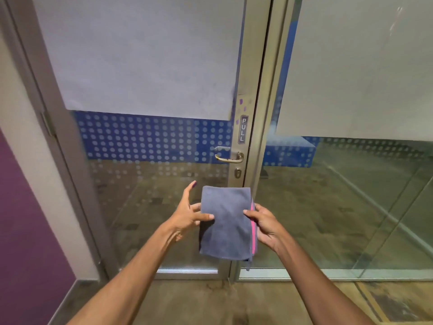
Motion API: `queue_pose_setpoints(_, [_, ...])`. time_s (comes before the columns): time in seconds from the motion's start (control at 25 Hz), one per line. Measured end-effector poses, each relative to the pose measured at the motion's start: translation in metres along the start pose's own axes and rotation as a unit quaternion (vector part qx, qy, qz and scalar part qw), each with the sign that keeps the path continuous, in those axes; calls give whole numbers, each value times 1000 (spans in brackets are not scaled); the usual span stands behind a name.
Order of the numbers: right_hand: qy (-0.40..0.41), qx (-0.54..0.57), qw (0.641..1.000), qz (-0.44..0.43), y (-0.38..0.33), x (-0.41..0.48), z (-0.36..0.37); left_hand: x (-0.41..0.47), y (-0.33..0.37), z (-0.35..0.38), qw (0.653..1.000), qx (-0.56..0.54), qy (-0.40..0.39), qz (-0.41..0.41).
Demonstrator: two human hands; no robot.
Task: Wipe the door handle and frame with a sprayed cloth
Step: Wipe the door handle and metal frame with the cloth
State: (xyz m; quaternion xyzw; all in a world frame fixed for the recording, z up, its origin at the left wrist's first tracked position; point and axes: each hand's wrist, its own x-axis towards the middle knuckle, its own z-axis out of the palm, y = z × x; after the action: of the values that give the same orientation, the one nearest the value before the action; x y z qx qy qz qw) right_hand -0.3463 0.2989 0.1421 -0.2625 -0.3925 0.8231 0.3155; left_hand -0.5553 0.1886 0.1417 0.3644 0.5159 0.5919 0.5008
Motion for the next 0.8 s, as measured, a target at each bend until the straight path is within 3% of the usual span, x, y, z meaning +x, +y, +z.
queue_pose_setpoints(0.16, [-35, -76, 996, 11, -4, 31, -8, 30, -10, -5, 992, -60, 109, 17])
queue_pose_setpoints(0.28, [-12, -139, 990, -7, 2, 66, -8, 51, -16, -20, 989, -67, 130, 18])
queue_pose_setpoints(0.56, [-20, -157, 987, -30, 9, 144, 0, 103, 0, -75, 977, 162, 119, 77])
queue_pose_setpoints(0.8, [5, -243, 970, -9, 4, 185, 19, 144, 29, -109, 909, 387, 59, 144])
